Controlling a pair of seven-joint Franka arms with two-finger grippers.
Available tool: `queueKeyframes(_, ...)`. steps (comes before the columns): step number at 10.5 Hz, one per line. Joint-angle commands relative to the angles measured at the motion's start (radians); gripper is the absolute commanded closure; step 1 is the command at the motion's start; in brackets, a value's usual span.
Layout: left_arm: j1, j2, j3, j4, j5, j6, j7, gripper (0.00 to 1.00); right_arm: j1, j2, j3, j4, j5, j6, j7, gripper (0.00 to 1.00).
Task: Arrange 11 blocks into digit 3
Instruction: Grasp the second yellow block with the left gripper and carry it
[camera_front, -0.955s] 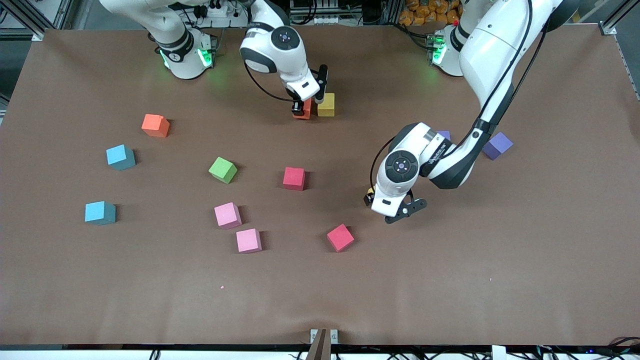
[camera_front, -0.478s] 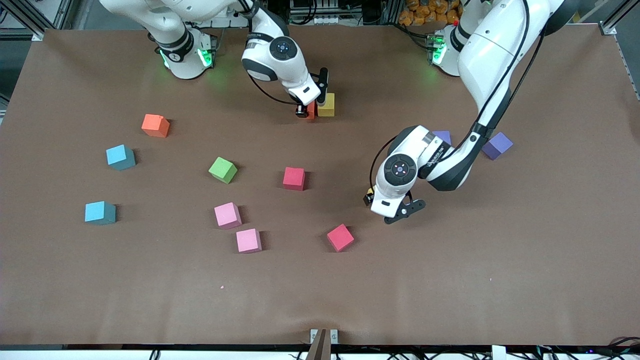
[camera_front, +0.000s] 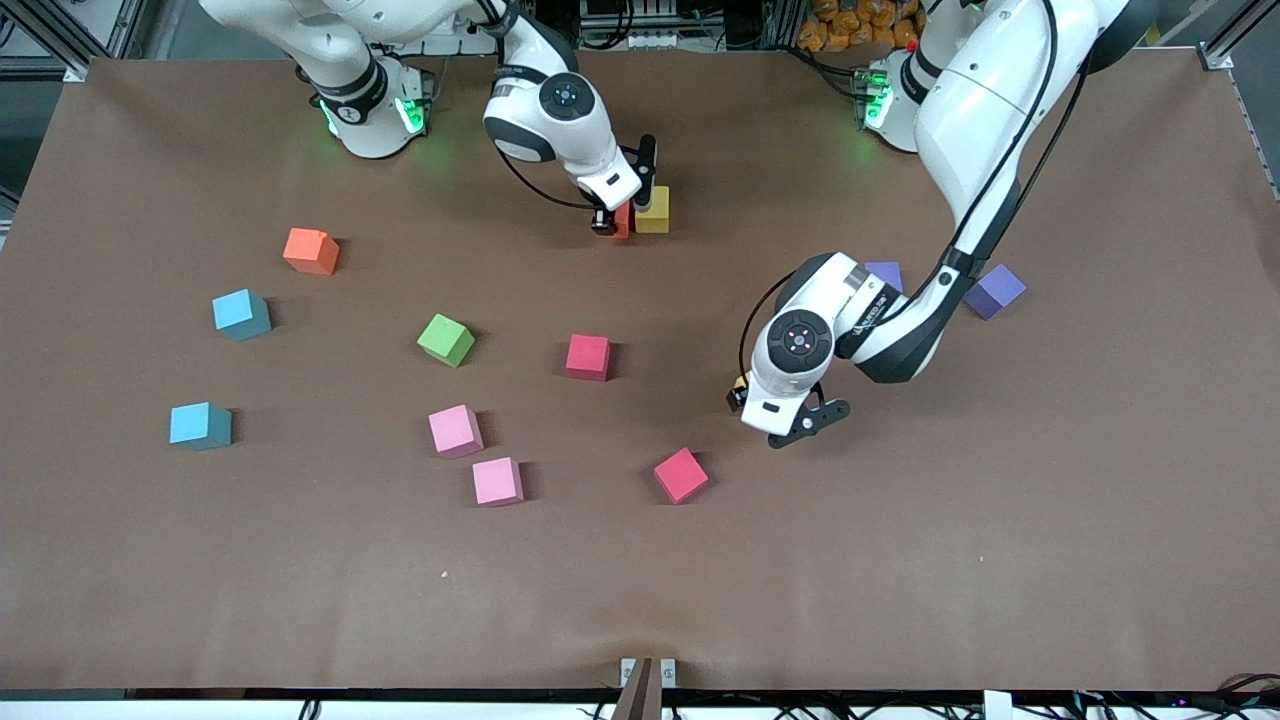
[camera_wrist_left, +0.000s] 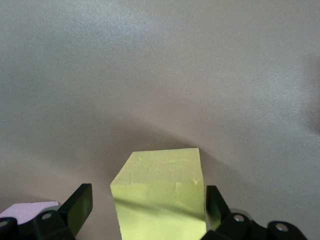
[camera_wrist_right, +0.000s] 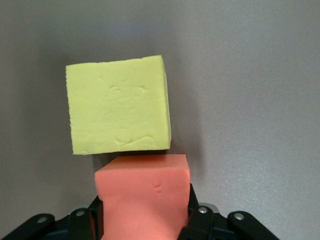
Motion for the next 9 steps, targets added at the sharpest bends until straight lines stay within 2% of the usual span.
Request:
queueKeyframes(1, -0.003, 0.012, -0.001, 0.019, 0.007, -0.008, -0.011, 0.0, -0.01, 0.009, 0.018, -0.003, -0.028, 0.006, 0.009, 0.74)
queueKeyframes(3, -0.003, 0.01, -0.001, 0.019, 0.01, -0.01, -0.012, 0.03, -0.01, 0.009, 0.018, -0.003, -0.028, 0.006, 0.009, 0.71)
queueKeyframes(8, -0.002, 0.004, -0.001, 0.017, 0.012, -0.019, -0.045, 0.11, -0.009, 0.017, 0.017, 0.0, -0.029, 0.012, 0.007, 0.7)
queueKeyframes(9, 0.0, 0.003, -0.001, 0.017, 0.01, -0.02, -0.045, 0.18, -0.009, 0.017, 0.017, 0.002, -0.029, 0.014, 0.007, 0.7)
